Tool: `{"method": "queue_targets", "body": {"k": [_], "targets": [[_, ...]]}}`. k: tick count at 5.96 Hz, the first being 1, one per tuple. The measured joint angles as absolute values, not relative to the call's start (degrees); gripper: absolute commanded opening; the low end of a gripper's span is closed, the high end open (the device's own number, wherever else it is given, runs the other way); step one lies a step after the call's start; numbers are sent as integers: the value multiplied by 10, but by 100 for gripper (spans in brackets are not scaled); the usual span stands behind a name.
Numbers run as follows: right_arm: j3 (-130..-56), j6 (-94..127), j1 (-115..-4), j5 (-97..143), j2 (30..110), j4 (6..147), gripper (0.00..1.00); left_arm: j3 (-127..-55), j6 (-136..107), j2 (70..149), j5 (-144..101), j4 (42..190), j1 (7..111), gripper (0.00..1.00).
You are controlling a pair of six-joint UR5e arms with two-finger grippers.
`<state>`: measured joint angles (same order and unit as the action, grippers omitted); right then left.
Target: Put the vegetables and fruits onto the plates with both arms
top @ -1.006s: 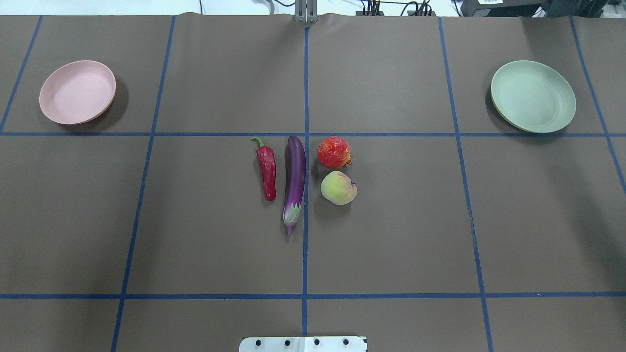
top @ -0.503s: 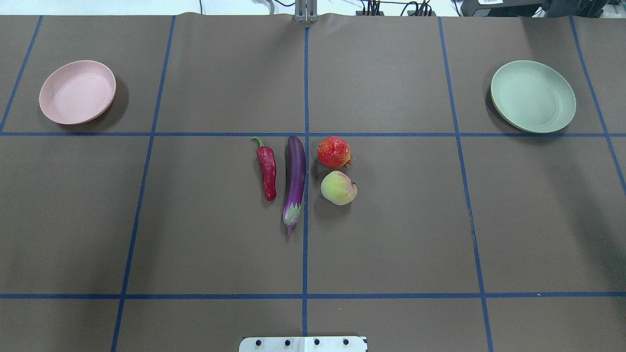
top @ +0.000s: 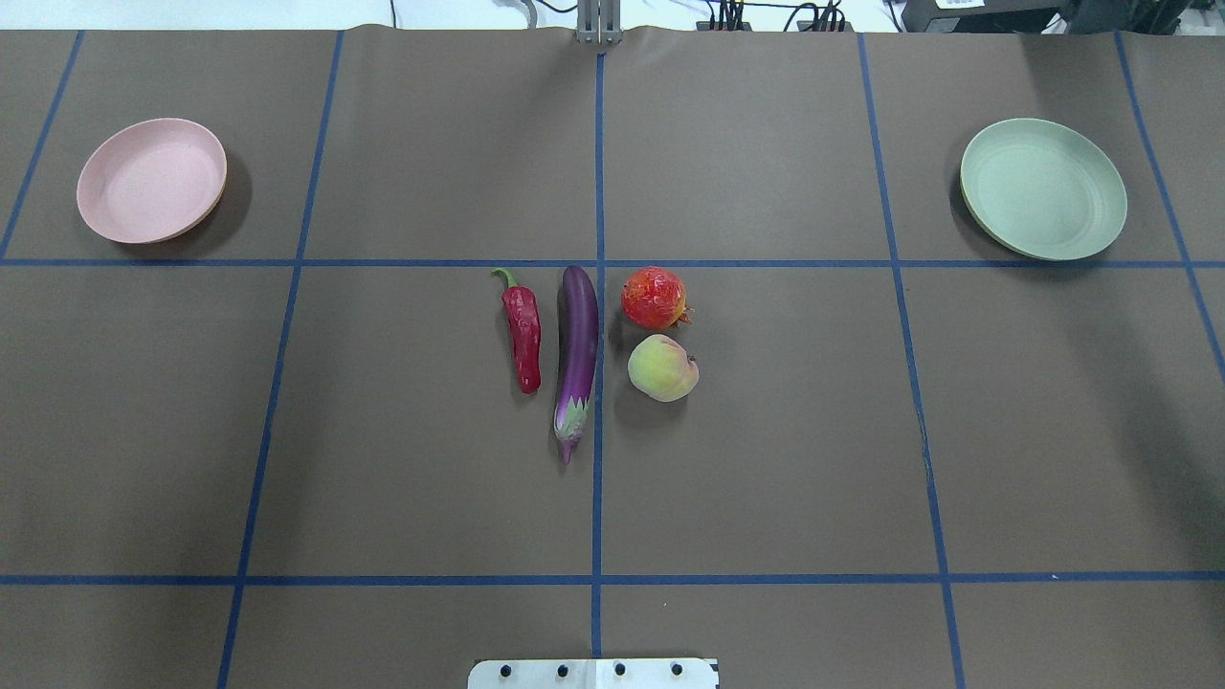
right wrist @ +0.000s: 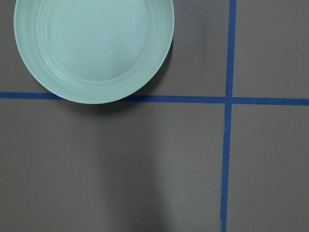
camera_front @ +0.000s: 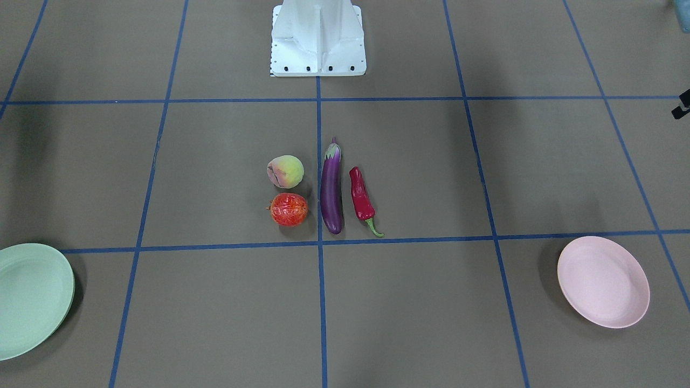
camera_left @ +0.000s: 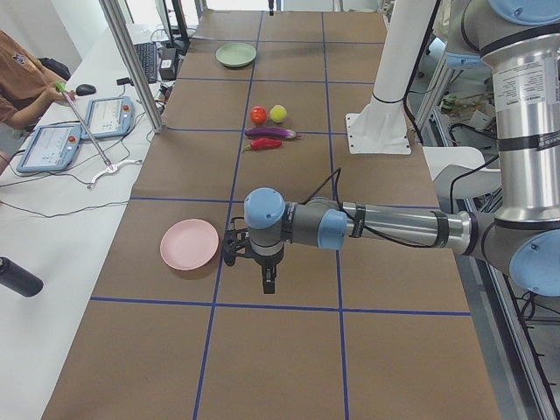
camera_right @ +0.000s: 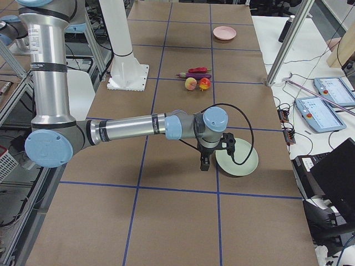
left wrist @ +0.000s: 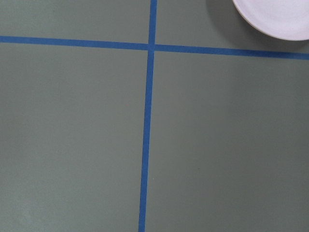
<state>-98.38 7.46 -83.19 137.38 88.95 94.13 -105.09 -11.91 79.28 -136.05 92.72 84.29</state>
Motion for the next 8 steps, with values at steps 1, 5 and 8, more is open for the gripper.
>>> {"method": "queue_targets", "body": {"k": [1,5,8], "targets": [[-984,74,-831,1374,889,941,100,-1051,-119,793,-1361,927,843,100],[-991,75,-796,1393,884,925,100,-1053,-117,787,-1364,930,842,100],[-1012,256,-712,1426,868,810,100,-1057,-120,787,-1406,961,827,100]]}}
